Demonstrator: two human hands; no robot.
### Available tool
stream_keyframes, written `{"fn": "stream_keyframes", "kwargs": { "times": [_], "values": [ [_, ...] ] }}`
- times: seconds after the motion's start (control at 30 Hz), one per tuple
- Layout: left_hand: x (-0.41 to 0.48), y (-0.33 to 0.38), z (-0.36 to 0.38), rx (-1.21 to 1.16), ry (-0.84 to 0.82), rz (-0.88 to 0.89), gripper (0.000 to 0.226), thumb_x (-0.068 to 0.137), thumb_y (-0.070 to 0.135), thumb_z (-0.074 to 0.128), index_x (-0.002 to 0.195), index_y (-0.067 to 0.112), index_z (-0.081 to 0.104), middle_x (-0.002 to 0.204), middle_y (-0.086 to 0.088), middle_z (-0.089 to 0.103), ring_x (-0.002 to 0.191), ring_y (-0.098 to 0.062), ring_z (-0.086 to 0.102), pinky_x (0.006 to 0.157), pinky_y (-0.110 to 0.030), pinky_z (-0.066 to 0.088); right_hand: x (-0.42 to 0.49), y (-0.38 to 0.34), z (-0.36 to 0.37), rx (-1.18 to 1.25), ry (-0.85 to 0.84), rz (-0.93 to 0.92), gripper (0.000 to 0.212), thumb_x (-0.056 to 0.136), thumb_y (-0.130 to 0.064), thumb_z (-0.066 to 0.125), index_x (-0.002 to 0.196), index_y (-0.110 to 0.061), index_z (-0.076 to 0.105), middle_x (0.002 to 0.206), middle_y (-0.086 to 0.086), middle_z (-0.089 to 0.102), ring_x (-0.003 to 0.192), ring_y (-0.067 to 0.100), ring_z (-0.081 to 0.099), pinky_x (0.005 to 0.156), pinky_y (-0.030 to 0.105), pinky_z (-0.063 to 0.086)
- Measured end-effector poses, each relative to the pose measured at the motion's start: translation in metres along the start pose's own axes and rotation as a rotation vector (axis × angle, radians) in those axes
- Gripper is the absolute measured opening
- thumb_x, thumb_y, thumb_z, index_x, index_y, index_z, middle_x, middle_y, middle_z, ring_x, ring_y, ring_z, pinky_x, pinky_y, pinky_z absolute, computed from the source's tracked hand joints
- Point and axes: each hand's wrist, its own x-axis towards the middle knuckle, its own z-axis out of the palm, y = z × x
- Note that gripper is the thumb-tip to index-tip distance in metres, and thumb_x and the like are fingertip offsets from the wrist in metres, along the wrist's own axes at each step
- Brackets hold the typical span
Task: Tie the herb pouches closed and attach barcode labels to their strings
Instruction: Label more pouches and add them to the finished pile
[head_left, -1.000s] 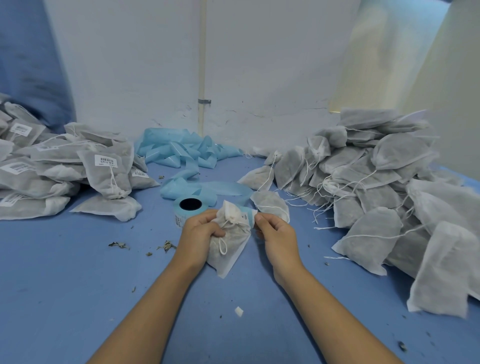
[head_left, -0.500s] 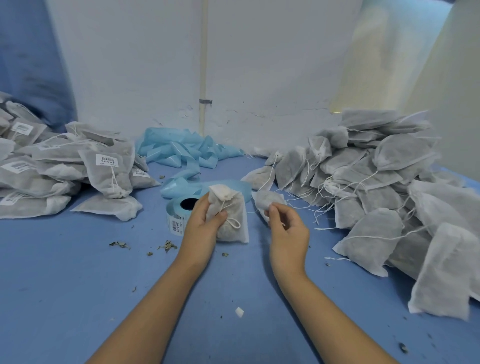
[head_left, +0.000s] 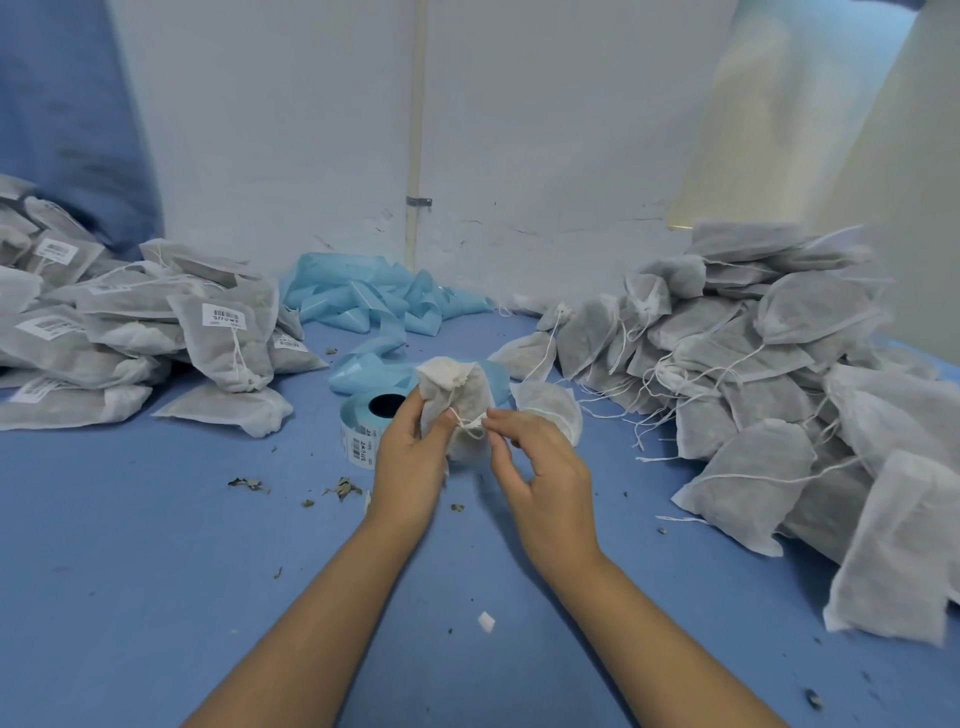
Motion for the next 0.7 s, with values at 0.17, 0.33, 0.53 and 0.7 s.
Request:
{"fn": "stream_keyframes", "kwargs": {
  "times": [0.17,0.33,0.53,0.7],
  "values": [
    [0.0015,0.0008,0.0002,-0.036,0.042,-0.036,0.017,0.095,0.013,0.054,0.098,0.025,0.065,0.090,0.005,0.069,0.083,-0.010,0.062,0.069,-0.012,0.048,-0.0012,-0.0029,0.0000,-0.061,-0.073,-0.022,0.014,0.086,-0.007,0.064,0.098,-0.006,0.072,0.105,0.002,0.071,0.099,0.017,0.064,0.088,0.024,0.047],
    [0.0023,0.0002,0.0015,-0.093,0.063,-0.071,0.015,0.095,0.013,0.054,0.090,0.022,0.065,0.084,-0.001,0.064,0.080,-0.013,0.059,0.076,-0.026,0.047,-0.0018,-0.0022,0.0017,-0.129,-0.088,-0.037,0.014,0.082,-0.005,0.070,0.095,-0.008,0.073,0.102,0.000,0.072,0.096,0.017,0.066,0.085,0.023,0.048],
    [0.0047,-0.0003,0.0022,-0.137,0.109,-0.126,0.017,0.096,0.029,0.052,0.091,0.020,0.066,0.090,0.002,0.068,0.088,-0.015,0.061,0.082,-0.027,0.049,-0.0015,-0.0047,0.0023,-0.282,-0.111,-0.065,0.020,0.078,-0.012,0.076,0.096,-0.020,0.076,0.104,-0.012,0.072,0.087,0.012,0.066,0.069,0.020,0.051],
    [0.0085,0.0012,-0.0001,-0.202,0.196,-0.252,0.038,0.092,0.048,0.053,0.111,0.019,0.068,0.107,-0.005,0.071,0.107,-0.024,0.064,0.100,-0.042,0.046,-0.0020,-0.0041,0.0029,-0.295,-0.145,-0.074,0.021,0.078,-0.009,0.074,0.096,-0.019,0.075,0.105,-0.011,0.071,0.088,0.014,0.063,0.072,0.016,0.045]
  ]
}}
